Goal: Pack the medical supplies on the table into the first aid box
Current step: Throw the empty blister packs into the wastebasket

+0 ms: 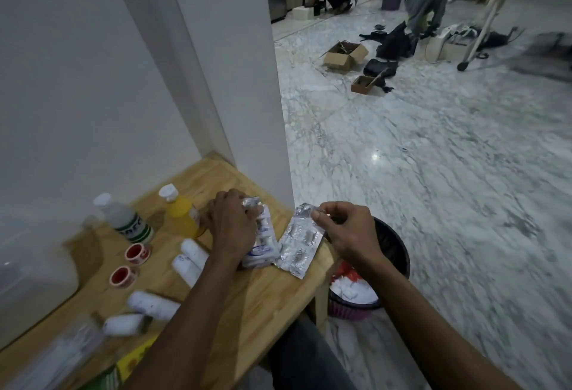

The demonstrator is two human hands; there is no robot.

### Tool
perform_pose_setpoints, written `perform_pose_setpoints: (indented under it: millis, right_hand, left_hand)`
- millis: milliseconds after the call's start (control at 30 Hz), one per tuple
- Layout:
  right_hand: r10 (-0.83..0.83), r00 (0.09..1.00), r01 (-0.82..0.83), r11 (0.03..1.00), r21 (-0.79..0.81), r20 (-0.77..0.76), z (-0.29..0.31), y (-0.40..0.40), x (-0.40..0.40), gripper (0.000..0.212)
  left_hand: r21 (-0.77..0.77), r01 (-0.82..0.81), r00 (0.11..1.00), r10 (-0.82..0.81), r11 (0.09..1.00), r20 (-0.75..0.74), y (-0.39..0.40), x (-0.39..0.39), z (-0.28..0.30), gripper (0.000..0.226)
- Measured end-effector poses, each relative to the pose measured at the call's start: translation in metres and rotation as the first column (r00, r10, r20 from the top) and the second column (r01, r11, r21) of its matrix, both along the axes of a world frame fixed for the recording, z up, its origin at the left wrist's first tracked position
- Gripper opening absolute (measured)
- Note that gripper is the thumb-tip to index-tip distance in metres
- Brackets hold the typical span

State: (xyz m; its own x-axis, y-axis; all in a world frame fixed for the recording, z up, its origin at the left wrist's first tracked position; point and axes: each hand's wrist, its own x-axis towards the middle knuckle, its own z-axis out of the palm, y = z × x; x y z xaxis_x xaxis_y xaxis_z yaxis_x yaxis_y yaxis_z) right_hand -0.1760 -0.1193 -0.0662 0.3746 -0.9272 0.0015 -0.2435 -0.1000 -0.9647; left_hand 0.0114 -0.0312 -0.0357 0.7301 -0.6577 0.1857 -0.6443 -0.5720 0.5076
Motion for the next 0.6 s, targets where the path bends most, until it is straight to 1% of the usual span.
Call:
perform_pose_setpoints:
  millis: [67,133,233,333,500,600]
  right_hand:
    - [-0.022,0.999,0.021,1.000,0.003,0.025,0.007,-0.004,-0.006,0.017]
    - [-0.056,0.997,0.056,0.998,-0.005,0.050,0.018,-0.010,-0.015,0.012]
    - [-0.117,0.989,0.122,0.991,-0.058,0.087,0.037,-0.022,-0.034,0.012]
    - [-0.202,0.972,0.216,0.969,-0.116,0.119,0.049,-0.039,-0.054,0.015]
    - [-0.347,0.929,0.367,0.910,-0.193,0.131,0.054,-0.073,-0.084,0.010]
    - [-0.392,0.913,0.408,0.885,-0.226,0.113,0.041,-0.089,-0.100,0.007]
  left_hand:
    - [-0.124,0.034,0.998,-0.039,0.992,-0.042,-0.002,-0.003,0.001,0.021]
    - [-0.281,0.055,0.991,-0.087,0.958,-0.105,-0.005,-0.010,0.009,0.019]
    - [-0.419,0.027,0.979,-0.109,0.908,-0.175,-0.015,-0.029,0.033,0.017]
    - [-0.506,0.039,0.972,-0.150,0.862,-0.180,-0.033,-0.049,0.051,0.017]
    - [-0.566,0.101,0.968,-0.211,0.818,-0.133,-0.075,-0.092,0.057,0.016]
    - [-0.574,0.053,0.949,-0.220,0.817,-0.225,-0.099,-0.126,0.041,0.013]
